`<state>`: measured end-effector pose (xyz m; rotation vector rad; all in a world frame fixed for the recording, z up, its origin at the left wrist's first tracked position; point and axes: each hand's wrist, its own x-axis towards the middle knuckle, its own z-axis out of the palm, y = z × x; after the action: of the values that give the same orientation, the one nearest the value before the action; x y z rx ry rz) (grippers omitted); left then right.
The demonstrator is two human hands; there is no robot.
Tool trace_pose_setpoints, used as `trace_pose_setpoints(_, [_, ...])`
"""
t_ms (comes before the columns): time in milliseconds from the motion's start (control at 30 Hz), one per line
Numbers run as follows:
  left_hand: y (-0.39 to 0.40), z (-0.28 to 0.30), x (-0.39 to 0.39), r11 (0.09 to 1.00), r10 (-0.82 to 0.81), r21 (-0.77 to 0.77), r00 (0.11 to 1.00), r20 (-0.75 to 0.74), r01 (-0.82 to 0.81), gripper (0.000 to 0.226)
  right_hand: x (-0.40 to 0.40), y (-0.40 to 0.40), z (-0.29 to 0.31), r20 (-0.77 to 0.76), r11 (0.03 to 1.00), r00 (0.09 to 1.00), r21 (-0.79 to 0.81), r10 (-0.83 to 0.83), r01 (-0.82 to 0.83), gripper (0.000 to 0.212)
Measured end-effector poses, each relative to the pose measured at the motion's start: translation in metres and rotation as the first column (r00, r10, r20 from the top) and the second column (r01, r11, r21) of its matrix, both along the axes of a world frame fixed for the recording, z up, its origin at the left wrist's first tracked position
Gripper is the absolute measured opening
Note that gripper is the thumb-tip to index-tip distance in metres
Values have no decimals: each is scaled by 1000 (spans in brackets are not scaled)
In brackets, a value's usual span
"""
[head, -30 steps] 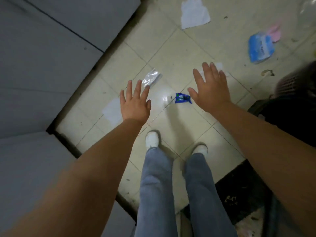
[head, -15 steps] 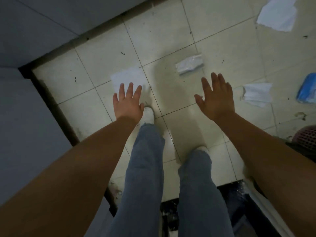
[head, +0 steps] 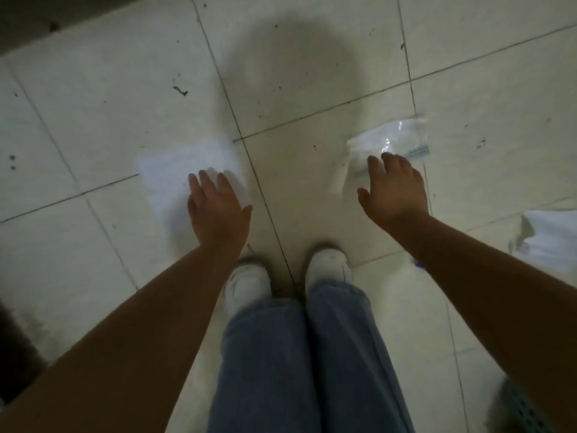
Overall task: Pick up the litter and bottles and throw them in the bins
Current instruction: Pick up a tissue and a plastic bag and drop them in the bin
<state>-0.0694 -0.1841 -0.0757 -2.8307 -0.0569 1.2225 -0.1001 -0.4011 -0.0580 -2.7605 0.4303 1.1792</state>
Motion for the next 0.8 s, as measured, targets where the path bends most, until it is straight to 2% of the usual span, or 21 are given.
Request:
trace_pose_setpoints(100, [12, -37, -3, 1000, -24, -8, 997, 78, 24, 79, 5, 0, -36, 93, 997, 993, -19, -70, 72, 58])
trace_pose_setpoints(200, [28, -58, -10, 987, -84, -126, 988, 132, 101, 73, 10, 1, -56, 196, 964, 950, -65, -241, 258, 55])
trace_pose_setpoints(300, [39, -71, -13, 973, -85, -196, 976, 199, 125, 62, 9, 1, -73, 256, 928, 905, -66, -338, 366, 39])
trace_pose_setpoints(400, [41, -78, -10, 955, -106, -240, 955, 276, 175, 35, 5, -2, -89, 337, 942, 895, -61, -291, 329, 30])
trace_pose_setpoints(567, [42, -84, -10, 918, -180, -306, 952, 247, 253, 39, -4, -12, -106, 479, 957, 834, 44, -273, 288, 22])
trace_pose_setpoints(700, [45, -89, -11, 906, -193, -325, 949, 249, 270, 39, -10, -12, -101, 581, 986, 813, -105, -42, 126, 11])
trace_pose_setpoints(800, [44, -88, -8, 902, -172, -339, 943, 286, 267, 39, -11, -19, -95, 607, 977, 791, -205, 84, 53, 27])
